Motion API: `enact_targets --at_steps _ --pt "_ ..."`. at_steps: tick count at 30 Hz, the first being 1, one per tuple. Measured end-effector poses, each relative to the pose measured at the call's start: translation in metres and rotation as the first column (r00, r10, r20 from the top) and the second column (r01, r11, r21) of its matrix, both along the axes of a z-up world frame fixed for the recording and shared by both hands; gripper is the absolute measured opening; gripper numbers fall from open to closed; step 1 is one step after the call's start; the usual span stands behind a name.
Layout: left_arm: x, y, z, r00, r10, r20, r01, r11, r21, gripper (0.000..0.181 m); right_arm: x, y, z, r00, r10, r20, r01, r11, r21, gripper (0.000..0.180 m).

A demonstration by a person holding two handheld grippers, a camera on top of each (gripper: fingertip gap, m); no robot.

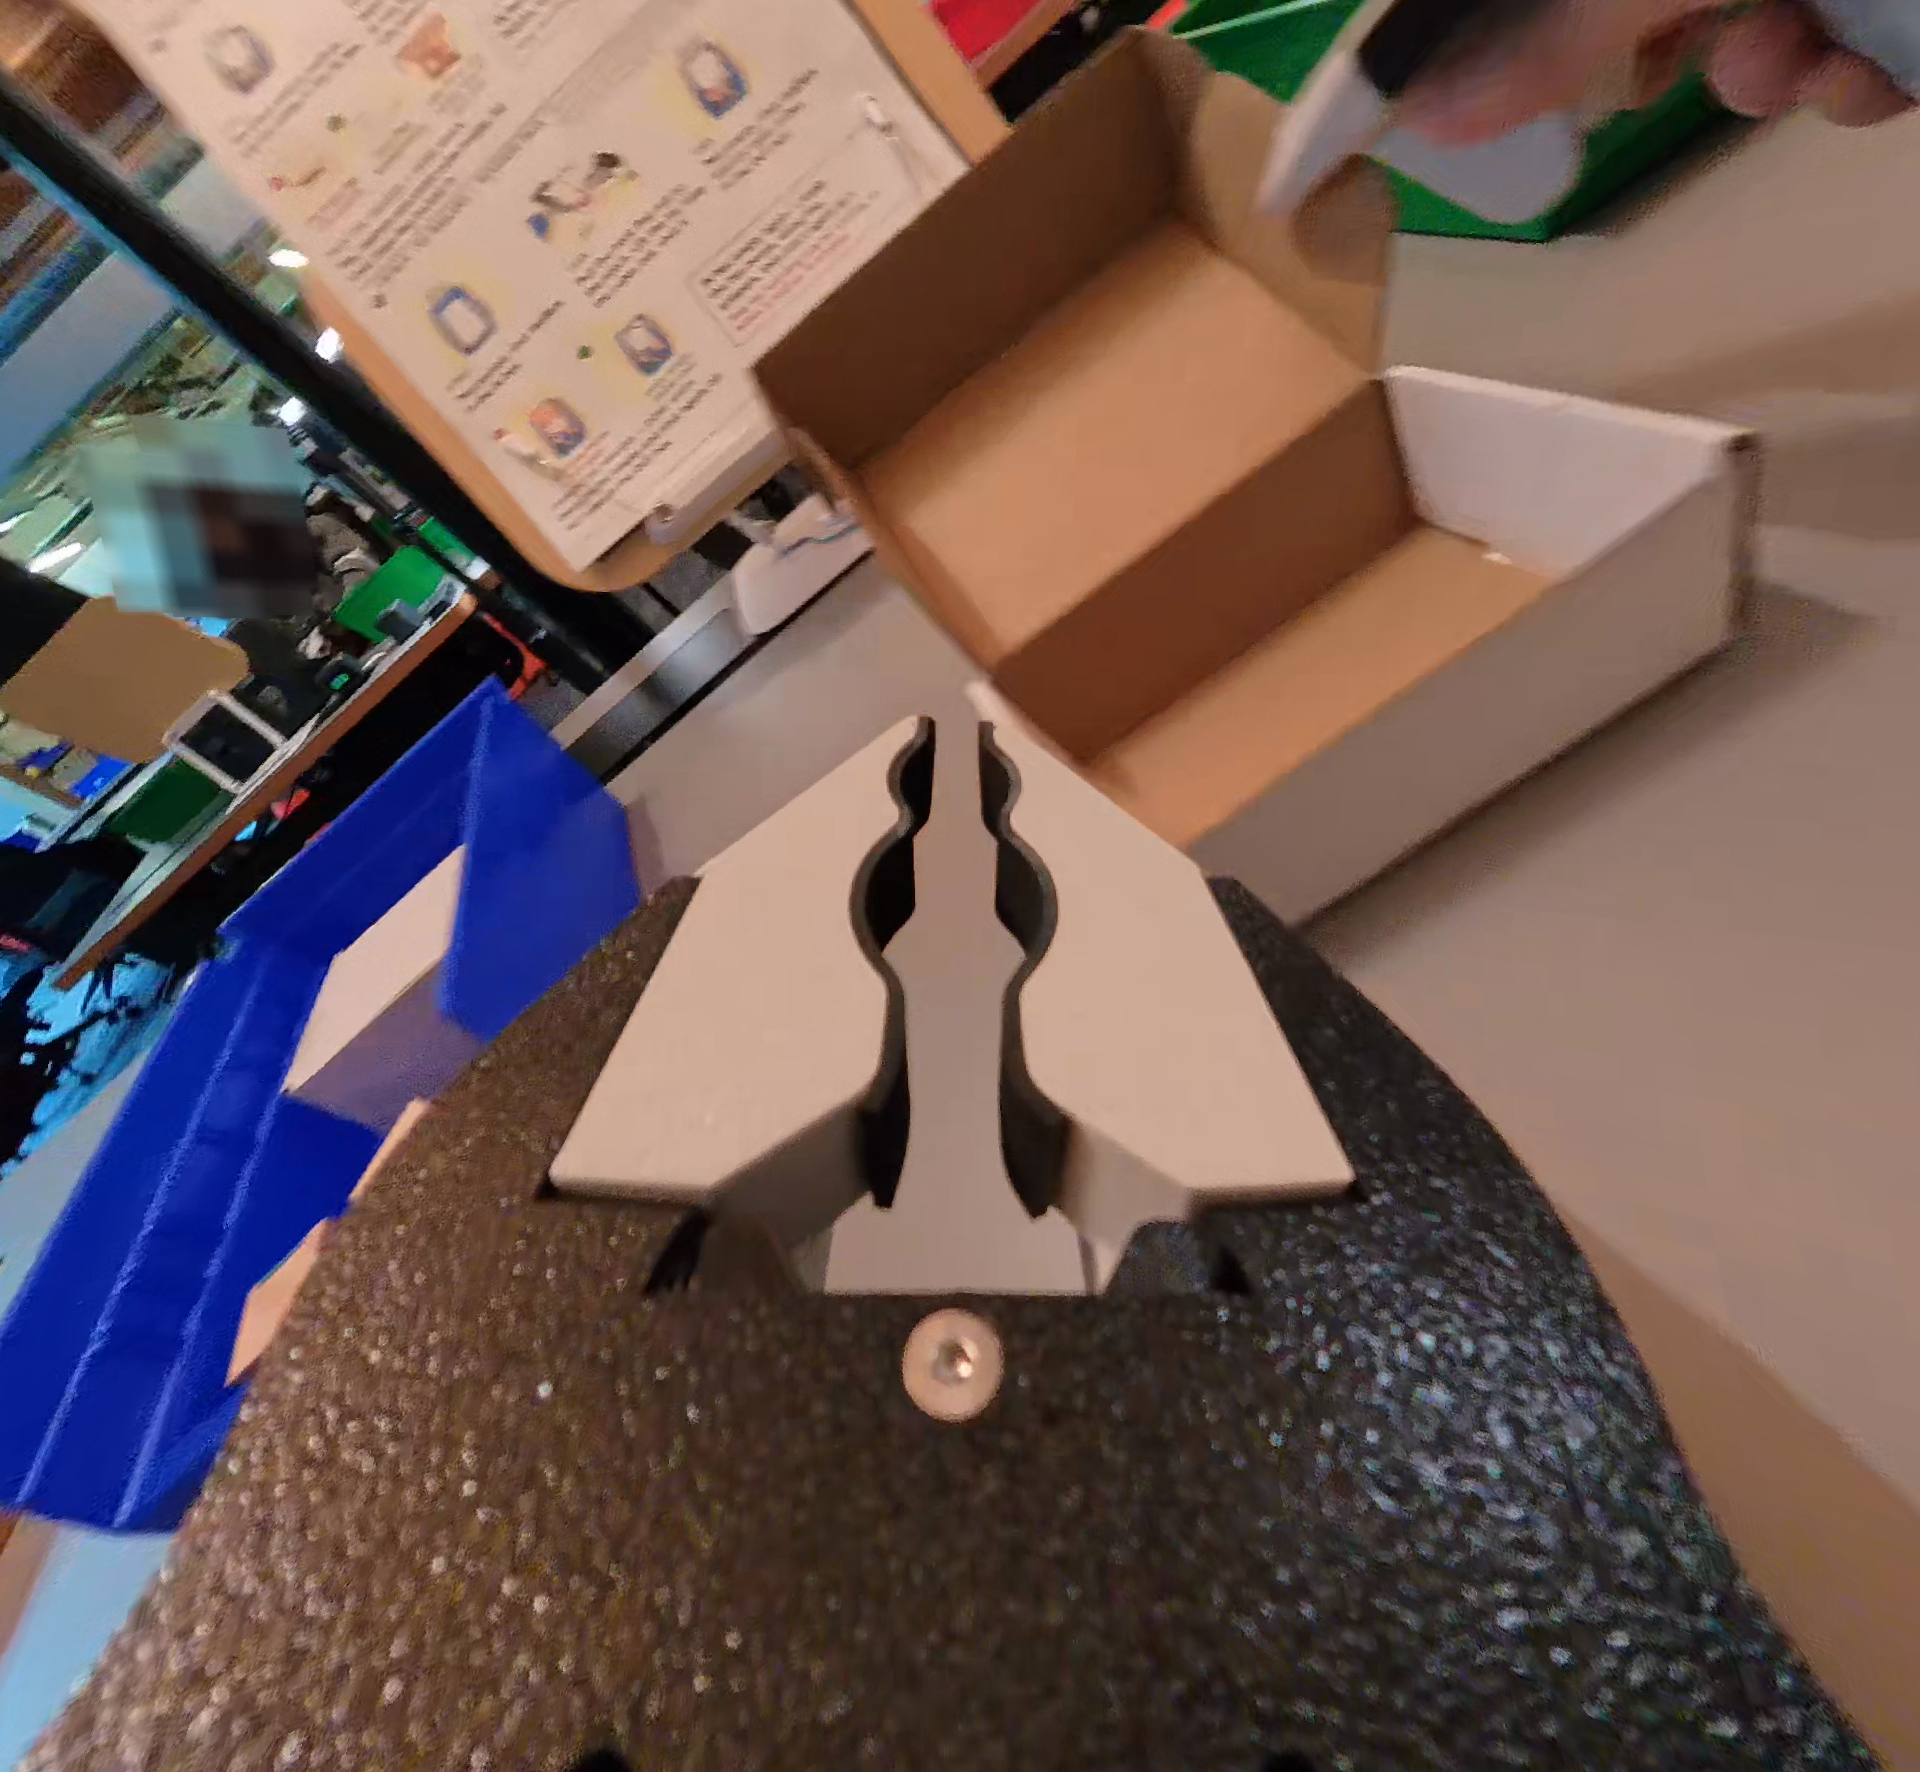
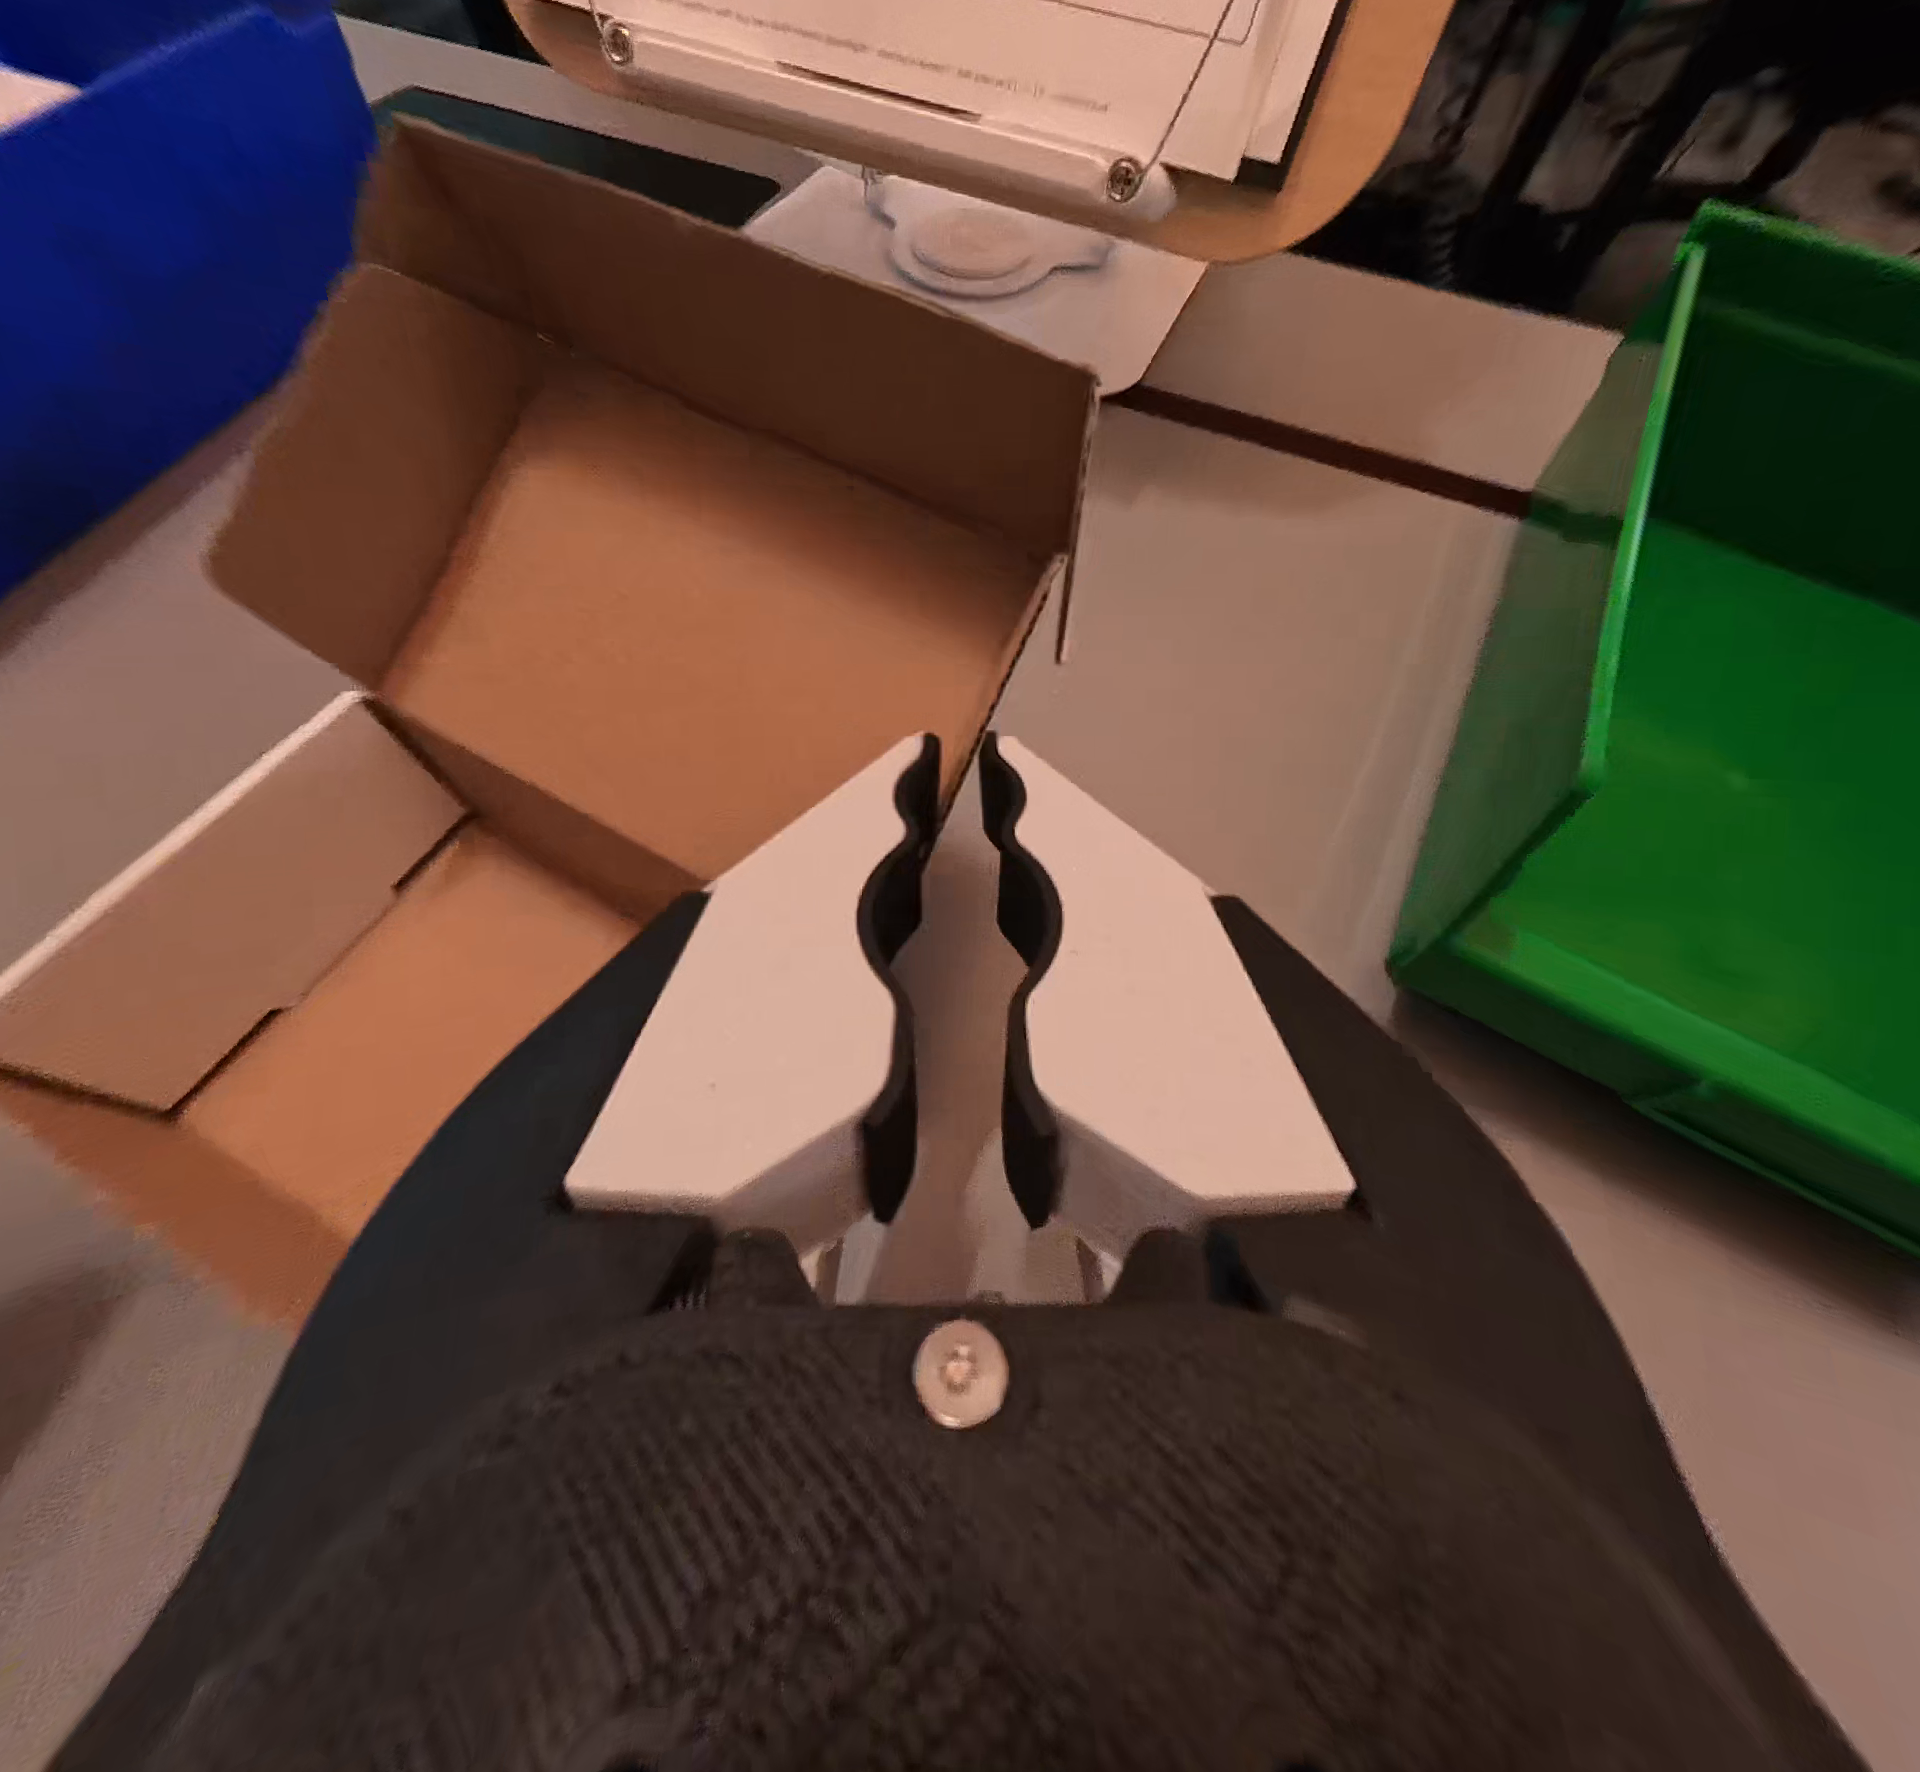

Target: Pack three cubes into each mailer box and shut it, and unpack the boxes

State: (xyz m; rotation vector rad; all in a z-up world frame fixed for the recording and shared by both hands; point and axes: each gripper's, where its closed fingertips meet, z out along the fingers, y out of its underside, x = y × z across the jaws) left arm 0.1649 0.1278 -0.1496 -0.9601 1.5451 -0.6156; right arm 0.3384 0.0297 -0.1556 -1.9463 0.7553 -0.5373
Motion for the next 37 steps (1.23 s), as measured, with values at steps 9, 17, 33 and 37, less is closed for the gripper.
enact_targets --at_steps 9,17,33,37 --pt "-0.008 0.213 0.025 0.928 0.135 -0.347 -0.182 0.977 -0.109 0.035 0.013 -0.006 0.019 0.978 -0.083 0.19 0.067 0.994 0.09 0.0" --pt "0.001 0.304 -0.066 0.566 -0.003 -0.824 -0.077 0.995 -0.056 0.068 0.024 -0.007 0.011 0.978 -0.141 0.154 0.117 0.981 0.156 0.0" --pt "0.025 0.194 0.045 0.746 -0.152 -0.649 0.01 0.976 -0.217 0.041 -0.011 -0.013 0.014 0.995 -0.076 0.062 0.057 0.96 0.274 0.005" --pt "0.012 0.065 0.064 0.68 -0.361 -0.639 0.248 0.933 -0.262 0.041 -0.017 -0.022 0.019 0.996 -0.036 0.084 0.014 0.968 0.25 0.032"
